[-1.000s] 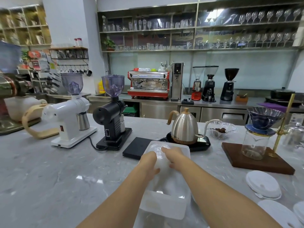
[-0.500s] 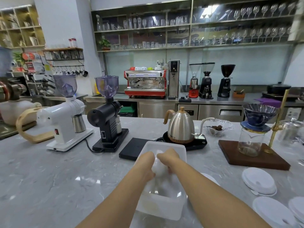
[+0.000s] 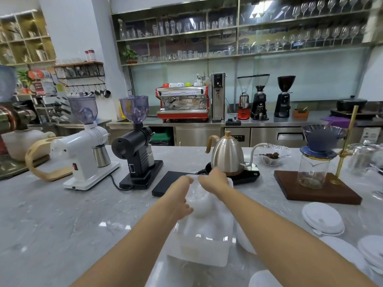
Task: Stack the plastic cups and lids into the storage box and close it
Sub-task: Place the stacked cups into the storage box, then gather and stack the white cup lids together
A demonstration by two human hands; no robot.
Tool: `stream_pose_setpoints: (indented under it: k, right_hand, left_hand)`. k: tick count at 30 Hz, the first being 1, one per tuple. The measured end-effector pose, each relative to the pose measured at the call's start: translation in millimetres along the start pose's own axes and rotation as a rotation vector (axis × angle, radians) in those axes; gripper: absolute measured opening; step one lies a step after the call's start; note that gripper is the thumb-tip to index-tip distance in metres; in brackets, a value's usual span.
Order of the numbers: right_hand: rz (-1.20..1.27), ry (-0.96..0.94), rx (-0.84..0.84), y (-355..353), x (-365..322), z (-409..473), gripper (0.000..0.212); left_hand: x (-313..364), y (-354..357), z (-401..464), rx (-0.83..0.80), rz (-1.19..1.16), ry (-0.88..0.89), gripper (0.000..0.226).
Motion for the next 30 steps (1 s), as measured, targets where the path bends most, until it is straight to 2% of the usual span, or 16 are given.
stream_pose_setpoints:
  k: [1, 3, 7, 10, 15, 19, 22, 26, 28, 30]
  right_hand:
    - [0.005, -0.065, 0.001, -11.6, -8.2, -1.5, 0.012]
    - [0.023, -0.184, -0.005, -40.2, -19.9, -8.6, 0.012]
    - [0.001, -0.322, 0.090, -118.5, -3.8, -32.2, 0.004]
    - [0.028, -0.319, 0.175, -164.4, 28.7, -46.6, 0.006]
    - [0.151, -0.239, 0.298, -211.7, 92.1, -69.4, 0.011]
    - [0.247, -0.187, 0.353, -230.4, 132.9, -90.3, 0.017]
    - [0.305, -0.184, 0.386, -238.5, 150.8, -117.2, 0.019]
    - [0.341, -0.201, 0.430, -239.2, 168.1, -172.9, 0.018]
    - [0.298, -0.161, 0.460, -231.6, 183.4, -200.5, 0.016]
    - [0.201, -0.135, 0.494, -219.0, 196.9, -225.2, 0.019]
  left_hand:
    - [4.3, 0.8, -4.2, -0.013, 0.039, 0.036, 0.063]
    - [12.1, -0.1, -15.3, 0.007, 0.152, 0.171, 0.046]
    - [20.2, 17.2, -47.9, 0.034, 0.393, 0.608, 0.006]
    - [13.7, 46.5, -79.8, -0.079, 0.400, 0.782, 0.012]
    - [-32.1, 107.1, -93.4, -0.269, 0.394, 0.848, 0.014]
    - [-71.7, 132.5, -88.5, -0.339, 0.432, 0.860, 0.025]
    - [-94.0, 130.0, -82.6, -0.354, 0.462, 0.882, 0.024]
    - [-109.9, 105.9, -84.0, -0.381, 0.539, 1.013, 0.016]
    - [-117.8, 94.9, -86.5, -0.431, 0.576, 1.063, 0.009]
    - [-124.1, 87.3, -88.8, -0.475, 0.635, 1.122, 0.014]
Point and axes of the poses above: each hand's wrist, its own z-axis towards the middle knuckle, its own y-axis out of the palm, x = y × z, the point moved 5 cm from there along z, towards the middle knuckle, and after that the axes turned 2 degrees about x, right-handed, at the moved point
